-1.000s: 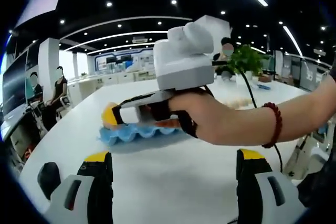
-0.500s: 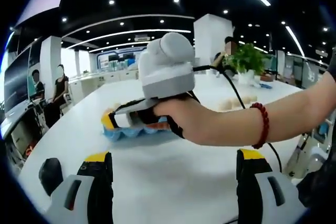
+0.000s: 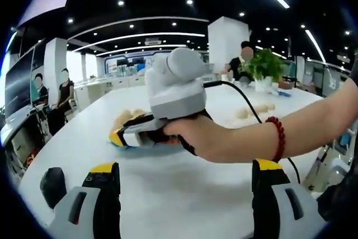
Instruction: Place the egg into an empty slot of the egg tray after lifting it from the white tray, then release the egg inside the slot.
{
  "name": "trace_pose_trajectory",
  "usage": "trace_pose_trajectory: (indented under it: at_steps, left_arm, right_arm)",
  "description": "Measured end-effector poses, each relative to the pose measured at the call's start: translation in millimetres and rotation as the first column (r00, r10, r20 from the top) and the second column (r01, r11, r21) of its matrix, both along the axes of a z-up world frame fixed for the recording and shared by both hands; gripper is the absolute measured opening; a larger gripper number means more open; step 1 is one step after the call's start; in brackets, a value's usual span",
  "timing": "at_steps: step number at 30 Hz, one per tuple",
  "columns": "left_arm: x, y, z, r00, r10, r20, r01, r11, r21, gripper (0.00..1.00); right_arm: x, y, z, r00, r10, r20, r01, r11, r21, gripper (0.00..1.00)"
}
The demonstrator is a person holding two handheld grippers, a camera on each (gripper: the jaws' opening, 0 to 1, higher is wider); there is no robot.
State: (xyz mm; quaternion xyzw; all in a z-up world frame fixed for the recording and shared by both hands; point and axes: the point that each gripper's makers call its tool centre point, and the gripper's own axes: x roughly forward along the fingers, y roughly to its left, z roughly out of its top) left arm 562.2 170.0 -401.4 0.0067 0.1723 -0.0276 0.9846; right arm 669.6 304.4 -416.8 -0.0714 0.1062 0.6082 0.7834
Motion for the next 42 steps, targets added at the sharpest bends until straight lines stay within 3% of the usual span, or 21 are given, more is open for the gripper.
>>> trace_pose_trajectory:
  at_steps: [3, 13, 16, 19, 21, 23, 28, 30, 32, 34, 38, 42]
  left_arm:
    - [0.4, -1.1, -0.8, 1.000, -0.003, -0.001, 0.003, 1.000, -0.001, 1.00]
    - [4.0, -3.8, 0.7, 1.000, -0.007, 0.001, 0.007, 1.000, -0.010, 1.00]
    - [9.5, -15.3, 3.9, 0.998, -0.064, 0.014, 0.064, 0.998, -0.002, 1.00]
    - [12.2, -5.6, 7.9, 0.999, -0.044, -0.003, 0.044, 0.999, 0.010, 1.00]
    - [15.8, 2.2, 20.8, 0.999, -0.042, 0.035, 0.041, 0.999, 0.002, 1.00]
    - [17.0, 1.7, 27.4, 0.996, -0.070, 0.048, 0.071, 0.997, -0.024, 1.00]
    - [17.3, 16.5, 36.9, 0.995, -0.090, 0.044, 0.088, 0.996, 0.033, 1.00]
    - [17.3, 13.3, 43.4, 0.990, -0.120, 0.068, 0.120, 0.993, 0.013, 1.00]
    - [14.3, 19.3, 44.2, 0.991, -0.115, 0.064, 0.115, 0.993, -0.001, 1.00]
    - [11.2, 24.6, 42.2, 0.992, -0.112, 0.051, 0.110, 0.993, 0.046, 1.00]
    - [7.4, 22.8, 46.2, 0.993, -0.103, 0.059, 0.102, 0.995, 0.019, 1.00]
    - [6.5, 34.2, 50.2, 0.992, -0.110, 0.061, 0.109, 0.994, 0.019, 1.00]
  right_arm:
    - [1.3, -1.5, -0.2, 1.000, 0.001, 0.025, -0.001, 1.000, -0.008, 0.32]
    - [-3.1, -17.8, 14.7, 1.000, 0.005, 0.003, -0.005, 1.000, 0.029, 0.35]
    - [-2.7, -28.5, 22.1, 1.000, 0.010, 0.010, -0.010, 0.999, 0.033, 0.37]
    - [-1.5, -47.8, 35.8, 1.000, -0.002, 0.009, 0.001, 0.998, 0.060, 0.38]
    - [4.6, -56.0, 40.3, 1.000, -0.020, 0.017, 0.019, 0.999, 0.050, 0.38]
    - [3.5, -64.8, 42.4, 0.999, -0.028, 0.027, 0.026, 0.999, 0.048, 0.38]
    - [9.5, -99.7, 52.5, 0.995, -0.083, 0.055, 0.081, 0.996, 0.047, 0.38]
    - [12.1, -109.4, 55.7, 0.993, -0.103, 0.062, 0.099, 0.994, 0.056, 0.38]
    - [12.1, -115.3, 56.1, 0.993, -0.106, 0.059, 0.103, 0.993, 0.051, 0.38]
    - [11.5, -122.9, 56.6, 0.991, -0.118, 0.056, 0.115, 0.992, 0.051, 0.39]
    - [10.6, -137.8, 53.1, 0.989, -0.139, 0.055, 0.138, 0.990, 0.025, 0.40]
    - [10.0, -149.7, 53.7, 0.987, -0.152, 0.054, 0.151, 0.988, 0.020, 0.40]
